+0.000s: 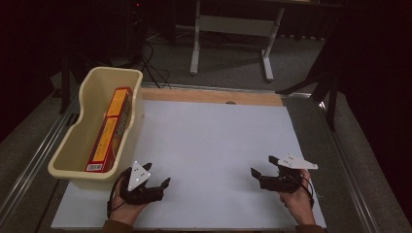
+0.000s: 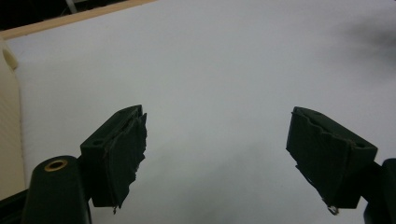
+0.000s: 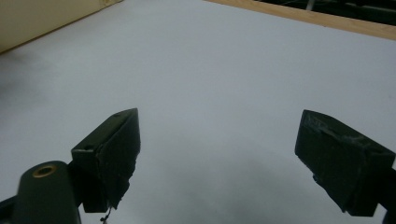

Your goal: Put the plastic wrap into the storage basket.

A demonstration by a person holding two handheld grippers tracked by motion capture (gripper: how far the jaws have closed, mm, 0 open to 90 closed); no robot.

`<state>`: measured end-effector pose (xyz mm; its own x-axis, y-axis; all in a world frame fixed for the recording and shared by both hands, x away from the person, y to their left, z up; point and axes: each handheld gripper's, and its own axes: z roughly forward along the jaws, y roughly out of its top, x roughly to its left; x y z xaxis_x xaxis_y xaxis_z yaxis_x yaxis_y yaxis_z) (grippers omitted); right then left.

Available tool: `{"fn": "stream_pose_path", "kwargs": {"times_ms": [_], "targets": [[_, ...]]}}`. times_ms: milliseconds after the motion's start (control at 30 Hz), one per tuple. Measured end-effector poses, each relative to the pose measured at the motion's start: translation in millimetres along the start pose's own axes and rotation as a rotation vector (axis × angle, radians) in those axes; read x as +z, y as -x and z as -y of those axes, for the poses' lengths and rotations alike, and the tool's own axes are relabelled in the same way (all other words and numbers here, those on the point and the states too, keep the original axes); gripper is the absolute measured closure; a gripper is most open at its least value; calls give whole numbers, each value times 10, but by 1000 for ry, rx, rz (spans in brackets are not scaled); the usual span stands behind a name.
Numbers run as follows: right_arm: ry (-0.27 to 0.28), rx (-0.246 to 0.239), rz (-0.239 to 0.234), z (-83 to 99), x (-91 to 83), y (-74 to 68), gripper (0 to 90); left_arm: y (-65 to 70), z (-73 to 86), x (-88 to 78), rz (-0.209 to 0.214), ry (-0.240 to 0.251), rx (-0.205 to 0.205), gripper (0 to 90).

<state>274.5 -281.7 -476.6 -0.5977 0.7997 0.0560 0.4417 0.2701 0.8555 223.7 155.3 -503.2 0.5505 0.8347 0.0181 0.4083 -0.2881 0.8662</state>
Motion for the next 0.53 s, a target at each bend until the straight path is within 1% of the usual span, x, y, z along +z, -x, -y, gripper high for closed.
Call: {"fn": "stream_pose_path", "kwargs": {"times_ms": [67,133,233,300,367,533], "targets": [[15,5,14,31,-43,-11,138,3,-4,1,-1,-2,5,200],[53,24,20,76,-116,-26,136,2,-5,0,-2,-1,7,200],[77,21,42,134,-174,-43,134,-5,-6,-8,-3,4,1,200],[71,33,31,169,-188,-35,110,-5,-8,-13,-5,5,0,199],[66,30,39,187,-193,-35,108,-6,-8,-14,-6,6,0,199],[61,-10,56,195,-174,-71,103,1,-5,4,-9,2,2,193]]}}
